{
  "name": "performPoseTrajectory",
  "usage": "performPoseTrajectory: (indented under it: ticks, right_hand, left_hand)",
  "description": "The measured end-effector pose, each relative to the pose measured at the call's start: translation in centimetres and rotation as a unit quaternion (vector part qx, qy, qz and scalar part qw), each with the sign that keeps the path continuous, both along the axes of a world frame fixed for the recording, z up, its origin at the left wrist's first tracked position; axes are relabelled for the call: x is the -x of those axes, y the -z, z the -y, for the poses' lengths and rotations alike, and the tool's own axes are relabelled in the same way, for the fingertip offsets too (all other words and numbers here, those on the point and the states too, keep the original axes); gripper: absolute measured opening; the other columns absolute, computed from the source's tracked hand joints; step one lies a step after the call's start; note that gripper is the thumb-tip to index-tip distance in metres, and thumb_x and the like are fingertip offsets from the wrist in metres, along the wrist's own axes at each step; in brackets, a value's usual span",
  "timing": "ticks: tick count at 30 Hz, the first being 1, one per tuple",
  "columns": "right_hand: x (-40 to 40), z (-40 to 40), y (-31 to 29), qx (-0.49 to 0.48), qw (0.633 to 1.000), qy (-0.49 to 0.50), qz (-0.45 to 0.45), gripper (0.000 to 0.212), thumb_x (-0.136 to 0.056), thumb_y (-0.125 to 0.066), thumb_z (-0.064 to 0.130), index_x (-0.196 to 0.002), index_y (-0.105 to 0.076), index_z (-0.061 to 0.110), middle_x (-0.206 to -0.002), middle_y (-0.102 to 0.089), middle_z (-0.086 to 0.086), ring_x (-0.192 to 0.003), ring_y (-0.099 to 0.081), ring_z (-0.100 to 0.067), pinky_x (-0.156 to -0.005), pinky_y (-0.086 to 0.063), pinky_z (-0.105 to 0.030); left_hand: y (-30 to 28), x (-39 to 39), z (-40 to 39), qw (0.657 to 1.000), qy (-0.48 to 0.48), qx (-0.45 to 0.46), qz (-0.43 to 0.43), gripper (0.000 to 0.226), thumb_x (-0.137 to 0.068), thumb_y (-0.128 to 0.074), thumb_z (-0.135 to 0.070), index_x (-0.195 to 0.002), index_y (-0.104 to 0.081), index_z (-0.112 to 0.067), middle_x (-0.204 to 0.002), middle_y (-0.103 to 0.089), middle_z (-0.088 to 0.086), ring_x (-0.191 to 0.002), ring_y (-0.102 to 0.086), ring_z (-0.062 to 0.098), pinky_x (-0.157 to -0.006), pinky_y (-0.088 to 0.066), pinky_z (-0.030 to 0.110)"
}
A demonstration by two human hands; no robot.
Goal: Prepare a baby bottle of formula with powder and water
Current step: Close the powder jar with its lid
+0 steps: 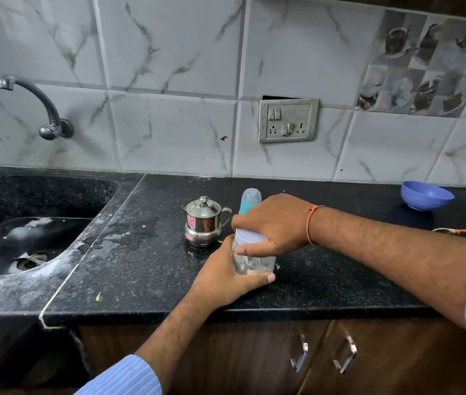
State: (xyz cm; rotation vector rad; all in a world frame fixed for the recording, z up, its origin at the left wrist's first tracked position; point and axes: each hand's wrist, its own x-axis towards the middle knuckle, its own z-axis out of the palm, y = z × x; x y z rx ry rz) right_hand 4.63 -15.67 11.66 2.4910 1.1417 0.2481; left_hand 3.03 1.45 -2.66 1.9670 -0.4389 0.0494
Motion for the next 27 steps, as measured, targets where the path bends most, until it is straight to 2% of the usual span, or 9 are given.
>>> performPoseTrajectory:
  ticks: [5, 7, 10, 12, 15, 17, 21, 24, 27]
  right_hand:
    - [0.9, -0.1, 1.1, -0.059, 0.992, 0.108, 0.014, 0.055, -0.092, -0.025, 0.089, -0.111, -0.045, 0.041, -0.086, -0.066, 0.002, -0.076, -0.062, -0.029, -0.064, -0.045, -0.038]
    - [1.6, -0.2, 1.4, -0.106, 0.982, 0.154, -0.006, 0.061, -0.087, -0.029, 0.093, -0.122, -0.046, 0.047, -0.11, -0.072, 0.007, -0.094, -0.068, -0.027, -0.078, -0.053, -0.042]
    - [3.3, 0.1, 2.6, -0.268, 0.931, 0.243, -0.047, 0.093, -0.071, -0.051, 0.099, -0.145, -0.034, 0.047, -0.141, -0.062, 0.011, -0.119, -0.066, -0.025, -0.09, -0.052, -0.042]
    - [4.5, 0.3, 4.1, -0.384, 0.881, 0.268, -0.069, 0.102, -0.059, -0.069, 0.096, -0.142, -0.036, 0.047, -0.137, -0.06, 0.016, -0.118, -0.064, -0.017, -0.092, -0.053, -0.04]
    - [5.3, 0.6, 6.0, -0.493, 0.819, 0.274, -0.107, 0.082, -0.057, -0.08, 0.084, -0.123, -0.049, 0.047, -0.121, -0.063, 0.025, -0.108, -0.064, -0.004, -0.091, -0.057, -0.037]
    - [5.5, 1.0, 6.2, -0.51, 0.807, 0.281, -0.104, 0.077, -0.058, -0.082, 0.08, -0.119, -0.052, 0.045, -0.117, -0.064, 0.025, -0.105, -0.064, -0.004, -0.088, -0.058, -0.037]
    - [4.9, 3.8, 5.6, -0.491, 0.81, 0.313, -0.071, 0.079, -0.059, -0.081, 0.076, -0.127, -0.058, 0.044, -0.122, -0.067, 0.018, -0.106, -0.063, -0.012, -0.091, -0.055, -0.038]
    - [3.4, 6.6, 5.6, -0.512, 0.786, 0.341, -0.067, 0.086, -0.068, -0.088, 0.063, -0.144, -0.057, 0.037, -0.137, -0.067, 0.007, -0.118, -0.063, -0.02, -0.099, -0.052, -0.037]
    - [1.6, 8.5, 6.1, -0.557, 0.745, 0.36, -0.07, 0.089, -0.069, -0.091, 0.056, -0.145, -0.054, 0.029, -0.138, -0.066, 0.002, -0.119, -0.063, -0.021, -0.098, -0.051, -0.036]
  left_hand:
    - [0.2, 0.0, 0.0, 1.0, 0.003, 0.014, 0.001, 0.099, -0.056, -0.099, -0.068, -0.139, -0.055, -0.039, -0.123, -0.077, -0.022, -0.116, -0.072, -0.005, -0.107, -0.06, 0.041]
    - [0.2, 0.1, 0.0, 1.0, -0.004, 0.014, 0.001, 0.098, -0.054, -0.099, -0.07, -0.136, -0.055, -0.04, -0.122, -0.077, -0.022, -0.114, -0.072, -0.005, -0.106, -0.061, 0.04]
    - [-0.1, 0.8, 0.1, 1.0, -0.017, 0.021, 0.016, 0.101, -0.054, -0.1, -0.068, -0.139, -0.055, -0.04, -0.126, -0.075, -0.023, -0.117, -0.07, -0.006, -0.108, -0.059, 0.039]
    - [-0.4, 1.1, 0.2, 0.999, -0.018, 0.02, 0.042, 0.109, -0.055, -0.103, -0.064, -0.147, -0.052, -0.039, -0.134, -0.071, -0.026, -0.125, -0.066, -0.008, -0.112, -0.056, 0.036]
    - [-0.6, 1.8, -0.1, 0.994, -0.05, -0.004, 0.095, 0.127, -0.053, -0.102, -0.071, -0.16, -0.045, -0.035, -0.148, -0.063, -0.023, -0.14, -0.055, -0.004, -0.122, -0.048, 0.033]
    - [-0.7, 2.6, -0.7, 0.985, -0.095, -0.067, 0.125, 0.148, -0.052, -0.091, -0.088, -0.172, -0.031, -0.027, -0.158, -0.051, -0.016, -0.149, -0.041, 0.005, -0.128, -0.037, 0.033]
    - [-0.8, 2.7, -3.2, 0.962, -0.152, -0.102, 0.203, 0.148, -0.057, -0.079, -0.097, -0.173, -0.027, -0.021, -0.169, -0.036, -0.002, -0.157, -0.027, 0.018, -0.133, -0.023, 0.036]
    - [-1.6, 0.6, -5.8, 0.968, -0.212, -0.032, 0.128, 0.144, -0.066, -0.091, -0.075, -0.175, -0.016, -0.017, -0.179, -0.02, 0.003, -0.167, -0.016, 0.022, -0.138, -0.017, 0.042]
    - [-2.1, -1.7, -7.9, 0.974, -0.219, 0.041, 0.036, 0.144, -0.071, -0.098, -0.054, -0.177, -0.007, -0.016, -0.182, -0.022, 0.008, -0.166, -0.029, 0.029, -0.136, -0.028, 0.048]
